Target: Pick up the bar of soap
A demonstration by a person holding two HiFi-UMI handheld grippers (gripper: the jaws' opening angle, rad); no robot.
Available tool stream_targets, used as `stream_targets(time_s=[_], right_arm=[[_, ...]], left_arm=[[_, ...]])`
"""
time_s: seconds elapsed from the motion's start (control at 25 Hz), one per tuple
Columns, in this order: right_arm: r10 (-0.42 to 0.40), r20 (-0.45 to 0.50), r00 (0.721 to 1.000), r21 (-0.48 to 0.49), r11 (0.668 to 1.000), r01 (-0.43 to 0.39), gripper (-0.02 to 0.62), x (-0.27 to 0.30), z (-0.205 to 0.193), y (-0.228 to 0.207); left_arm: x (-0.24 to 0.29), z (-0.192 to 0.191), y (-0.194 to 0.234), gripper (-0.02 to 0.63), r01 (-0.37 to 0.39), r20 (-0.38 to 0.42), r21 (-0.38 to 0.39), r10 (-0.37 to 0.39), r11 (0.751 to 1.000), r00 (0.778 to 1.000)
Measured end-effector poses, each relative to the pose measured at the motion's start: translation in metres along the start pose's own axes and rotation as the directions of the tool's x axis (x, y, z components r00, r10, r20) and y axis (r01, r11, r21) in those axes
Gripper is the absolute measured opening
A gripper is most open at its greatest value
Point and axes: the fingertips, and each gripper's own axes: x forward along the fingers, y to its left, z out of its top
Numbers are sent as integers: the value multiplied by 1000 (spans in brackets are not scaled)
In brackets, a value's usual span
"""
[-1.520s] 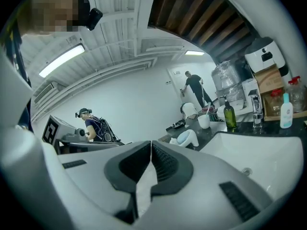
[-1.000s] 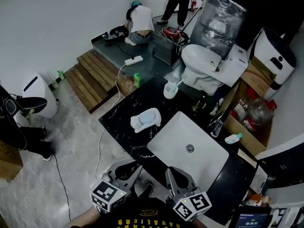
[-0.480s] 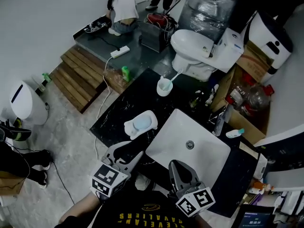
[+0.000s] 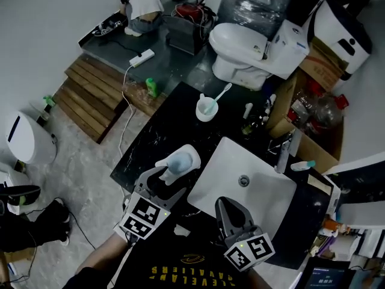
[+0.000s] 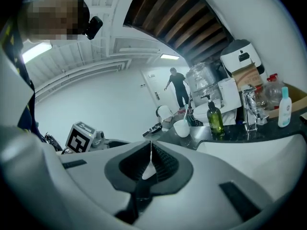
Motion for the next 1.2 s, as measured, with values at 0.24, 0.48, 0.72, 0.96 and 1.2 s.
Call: stream_targets(time_s=[0.24,0.48,0.72,0.96,1.2], right_arm=[[-39,-15,999,32,999,40,20,16,-1,-9],[-82,-14,997,71,994,83,20,29,1,-22],[-127,-10,992,126,984,128,20,33,3,-39],[-148,-10,989,155,977,148,20,36,2,-47],[-150,-11,989,167,975,149,20,37,3,-50]], left_arm=[[37,-26,24,291,8,-161,155,18,988,987],[58,-33,34,291,67,-253,266,2,962,968],[70,-39,37,291,104,-321,324,6,941,947],[79,-40,39,290,125,-341,353,3,927,940],[80,-40,38,272,128,-329,366,0,922,944]])
